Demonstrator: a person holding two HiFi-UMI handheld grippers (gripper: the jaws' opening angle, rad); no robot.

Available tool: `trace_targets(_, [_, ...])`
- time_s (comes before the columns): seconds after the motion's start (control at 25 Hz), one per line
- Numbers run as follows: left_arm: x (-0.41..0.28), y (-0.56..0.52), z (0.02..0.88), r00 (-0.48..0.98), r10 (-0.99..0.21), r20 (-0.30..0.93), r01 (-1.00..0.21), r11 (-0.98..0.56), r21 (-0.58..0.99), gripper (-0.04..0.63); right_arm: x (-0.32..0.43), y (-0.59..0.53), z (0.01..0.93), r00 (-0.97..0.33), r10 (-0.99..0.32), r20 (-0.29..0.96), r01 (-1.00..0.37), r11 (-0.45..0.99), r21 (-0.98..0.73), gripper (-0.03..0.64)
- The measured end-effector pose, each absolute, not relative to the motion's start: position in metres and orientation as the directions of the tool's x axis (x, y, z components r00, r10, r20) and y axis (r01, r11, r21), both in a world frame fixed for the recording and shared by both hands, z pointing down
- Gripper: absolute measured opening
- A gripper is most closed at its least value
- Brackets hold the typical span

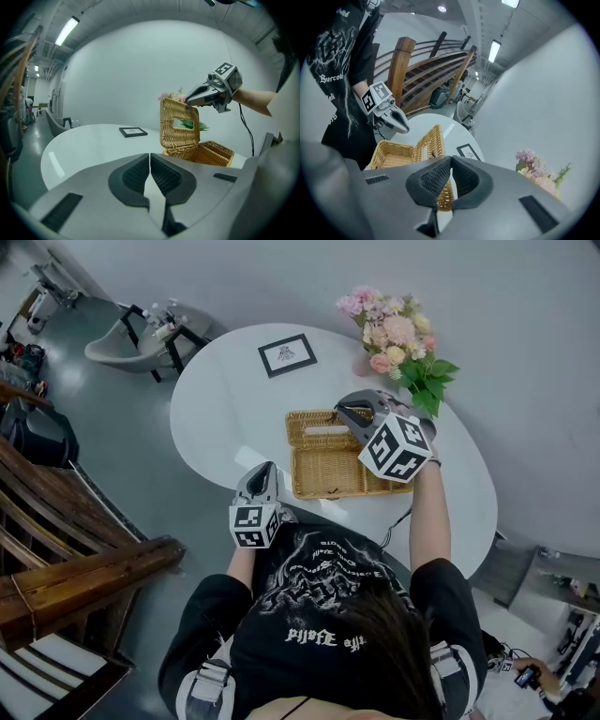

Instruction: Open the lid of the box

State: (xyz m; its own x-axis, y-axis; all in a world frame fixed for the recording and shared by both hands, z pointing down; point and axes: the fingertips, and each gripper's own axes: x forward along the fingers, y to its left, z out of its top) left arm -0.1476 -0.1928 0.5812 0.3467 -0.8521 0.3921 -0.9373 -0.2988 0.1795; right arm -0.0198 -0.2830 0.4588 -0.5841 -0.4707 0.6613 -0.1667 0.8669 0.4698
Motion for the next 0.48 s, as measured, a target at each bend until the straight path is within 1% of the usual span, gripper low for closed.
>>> trace_targets(0.48, [-0.157, -0.193, 0.587, 0.345, -0.842, 0.415, -0.938, -0.292, 0.189, 0.026, -0.023, -0.304, 0.469, -0.544, -0.49, 0.681, -0.145, 0.855, 0.499, 0.035])
